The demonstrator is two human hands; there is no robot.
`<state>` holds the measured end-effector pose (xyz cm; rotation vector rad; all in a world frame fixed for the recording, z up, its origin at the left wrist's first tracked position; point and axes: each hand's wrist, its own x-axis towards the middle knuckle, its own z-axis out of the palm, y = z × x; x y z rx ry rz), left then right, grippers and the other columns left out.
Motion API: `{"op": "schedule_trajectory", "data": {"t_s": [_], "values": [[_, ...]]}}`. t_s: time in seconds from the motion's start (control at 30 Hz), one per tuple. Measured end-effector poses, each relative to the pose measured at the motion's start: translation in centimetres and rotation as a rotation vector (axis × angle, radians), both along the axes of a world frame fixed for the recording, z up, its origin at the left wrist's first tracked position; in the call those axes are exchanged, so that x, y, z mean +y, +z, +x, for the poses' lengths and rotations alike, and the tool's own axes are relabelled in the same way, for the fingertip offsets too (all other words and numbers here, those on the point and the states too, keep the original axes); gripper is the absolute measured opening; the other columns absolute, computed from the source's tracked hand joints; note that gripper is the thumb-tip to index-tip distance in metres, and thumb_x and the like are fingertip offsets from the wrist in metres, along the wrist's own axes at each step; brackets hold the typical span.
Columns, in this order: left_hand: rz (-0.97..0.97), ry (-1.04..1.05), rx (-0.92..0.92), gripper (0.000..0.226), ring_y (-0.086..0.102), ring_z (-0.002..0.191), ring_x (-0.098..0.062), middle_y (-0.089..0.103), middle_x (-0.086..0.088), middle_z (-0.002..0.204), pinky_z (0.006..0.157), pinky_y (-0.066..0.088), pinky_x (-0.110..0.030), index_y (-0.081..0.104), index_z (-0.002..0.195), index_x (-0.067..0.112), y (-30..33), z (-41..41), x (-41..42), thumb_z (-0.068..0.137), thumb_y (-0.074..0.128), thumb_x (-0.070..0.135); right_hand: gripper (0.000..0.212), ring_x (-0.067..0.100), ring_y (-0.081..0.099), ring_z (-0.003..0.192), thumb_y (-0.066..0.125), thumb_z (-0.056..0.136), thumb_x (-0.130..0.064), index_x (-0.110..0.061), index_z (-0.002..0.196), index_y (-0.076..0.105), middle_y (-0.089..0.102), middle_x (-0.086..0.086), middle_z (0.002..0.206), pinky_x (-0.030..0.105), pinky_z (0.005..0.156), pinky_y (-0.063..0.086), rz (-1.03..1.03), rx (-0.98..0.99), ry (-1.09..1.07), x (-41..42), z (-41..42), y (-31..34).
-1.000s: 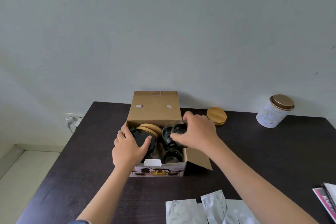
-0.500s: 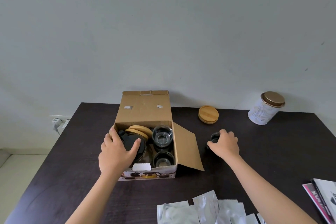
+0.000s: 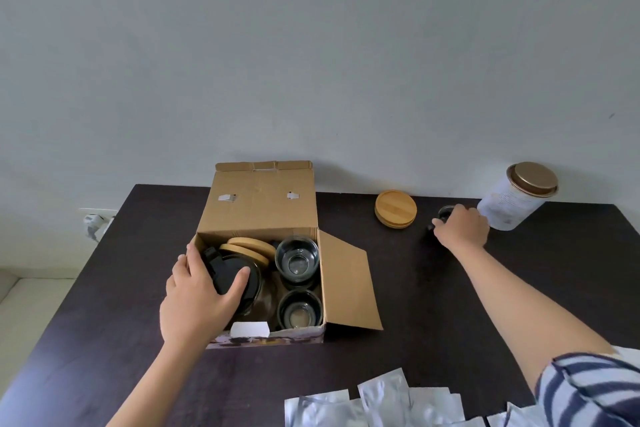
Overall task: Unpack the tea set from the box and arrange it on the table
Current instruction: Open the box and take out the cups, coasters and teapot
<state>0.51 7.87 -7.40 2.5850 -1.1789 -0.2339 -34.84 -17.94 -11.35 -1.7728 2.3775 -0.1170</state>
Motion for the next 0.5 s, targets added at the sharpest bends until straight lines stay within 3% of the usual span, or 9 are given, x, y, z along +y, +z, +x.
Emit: {"op": "schedule_trajectory", "data": {"t_s": [0.17,0.3,0.5], "values": [[0.013,0.004,-0.004,0.100,0.036,0.132,-0.040,0.032,-0.018,0.149,0.089,0.046,-0.055,0.011,0.150,0.015,-0.3,0.1,0.0,0.076,0.044,0.074,0.042,0.037,0.048,0.118,0.060,0.091,-0.037,-0.008,0.122,0.059,0.051,0.021,0.129,0.045,0.086,0.049,-0.024,0.016,0.019,-2.9,-1.0,-0.9],[0.026,0.004,-0.010,0.102,0.036,0.133,-0.039,0.032,-0.017,0.149,0.088,0.048,-0.055,0.010,0.149,0.016,-0.4,0.2,-0.1,0.072,0.039,0.077,0.038,0.044,0.031,0.134,0.051,0.097,-0.033,-0.011,0.128,0.055,0.035,0.025,0.146,0.052,0.097,0.043,-0.017,0.063,0.072,-4.4,-1.6,-1.8],[0.032,0.015,-0.008,0.103,0.037,0.132,-0.040,0.034,-0.018,0.148,0.087,0.048,-0.056,0.011,0.150,0.017,-0.3,0.0,-0.3,0.071,0.040,0.077,0.043,0.042,0.014,0.143,0.041,0.101,-0.030,-0.012,0.140,0.043,0.031,0.026,0.149,0.054,0.109,0.032,-0.057,0.062,0.131,-5.8,-2.5,-3.1]]}}
